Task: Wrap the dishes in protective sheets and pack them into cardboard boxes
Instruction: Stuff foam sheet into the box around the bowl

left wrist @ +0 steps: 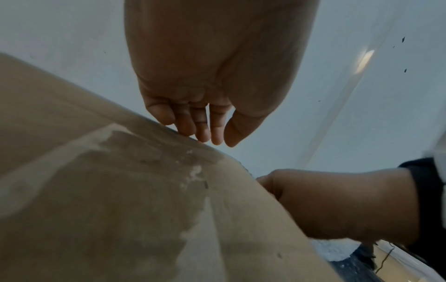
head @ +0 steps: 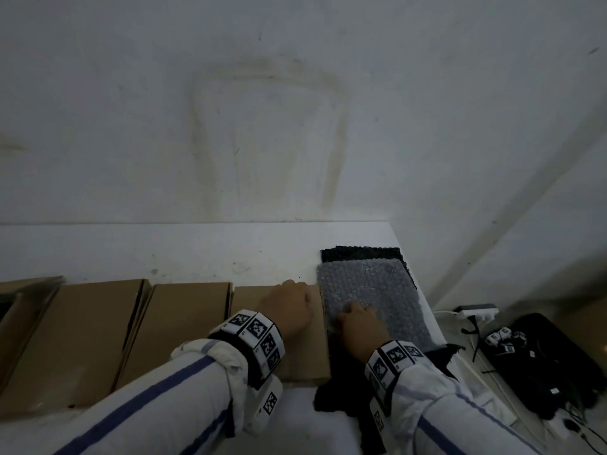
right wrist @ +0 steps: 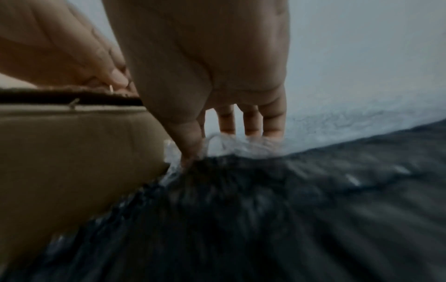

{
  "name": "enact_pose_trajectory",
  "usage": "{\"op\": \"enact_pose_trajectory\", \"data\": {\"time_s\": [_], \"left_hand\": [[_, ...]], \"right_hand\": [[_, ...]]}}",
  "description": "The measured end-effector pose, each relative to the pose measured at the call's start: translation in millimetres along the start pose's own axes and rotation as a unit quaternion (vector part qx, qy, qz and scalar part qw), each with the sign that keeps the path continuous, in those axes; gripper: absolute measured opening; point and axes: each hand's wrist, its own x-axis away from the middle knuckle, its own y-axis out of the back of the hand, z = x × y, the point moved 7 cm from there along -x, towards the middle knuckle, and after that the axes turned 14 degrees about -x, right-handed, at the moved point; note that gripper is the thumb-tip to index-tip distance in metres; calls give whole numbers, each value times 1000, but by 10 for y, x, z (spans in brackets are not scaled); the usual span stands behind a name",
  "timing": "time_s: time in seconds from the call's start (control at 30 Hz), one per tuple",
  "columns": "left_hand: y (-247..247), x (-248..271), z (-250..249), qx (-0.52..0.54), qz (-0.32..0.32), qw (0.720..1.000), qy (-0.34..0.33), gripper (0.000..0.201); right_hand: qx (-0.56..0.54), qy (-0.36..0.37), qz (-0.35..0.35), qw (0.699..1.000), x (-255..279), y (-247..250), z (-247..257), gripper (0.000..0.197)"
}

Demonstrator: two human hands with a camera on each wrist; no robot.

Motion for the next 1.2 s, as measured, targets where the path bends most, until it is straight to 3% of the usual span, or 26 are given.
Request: {"op": "enact_pose_trajectory", "data": {"time_s": [0.2, 0.27, 0.33, 0.4, 0.47, 0.53, 0.6, 0.73, 0.77, 0.83, 0.97, 1.0, 1.1, 1.2], "left_hand": [[68, 6, 0, 44, 11, 999, 5, 19], [114, 13, -36, 70, 8, 998, 2, 33], [153, 46, -75, 155, 10, 988, 2, 51], [198, 102, -71, 293, 15, 956, 27, 66], [250, 155, -4, 386, 29, 920, 62, 67], [314, 191, 135, 414, 30, 906, 83, 50], [390, 269, 348, 487, -9, 862, 140, 25], [617, 612, 671, 616, -69, 772, 138, 11], [686, 704, 770, 639, -84, 753, 133, 14], [791, 881, 1001, 660, -110, 733, 120, 18], [872, 1268, 1674, 659, -150, 720, 159, 14], [868, 1380, 1881, 640, -161, 729, 185, 14], [867, 1716, 2523, 517, -180, 796, 258, 24], [872, 2043, 3063, 458, -197, 807, 316, 23]], "right_hand": [[-113, -21, 46, 992, 47, 502, 30, 34], [-185, -20, 25, 982, 79, 719, 31, 25], [-313, 7, -12, 950, 145, 901, 97, 15], [-393, 59, -35, 917, 216, 1025, 268, 21], [-401, 114, 4, 909, 338, 1021, 551, 9], [-382, 161, 55, 908, 434, 935, 832, 5], [-402, 179, 62, 896, 419, 886, 983, 6], [-422, 103, -103, 895, 140, 997, 913, 18], [-437, 75, -112, 890, 79, 991, 907, 24], [-496, 40, -55, 865, 2, 878, 1036, 33], [-554, 51, 45, 830, -52, 652, 1632, 27], [-554, 63, 56, 828, -51, 602, 1809, 27], [-560, 104, 83, 818, 1, 472, 2365, 30], [-568, 133, 102, 806, 40, 343, 2846, 24]]}}
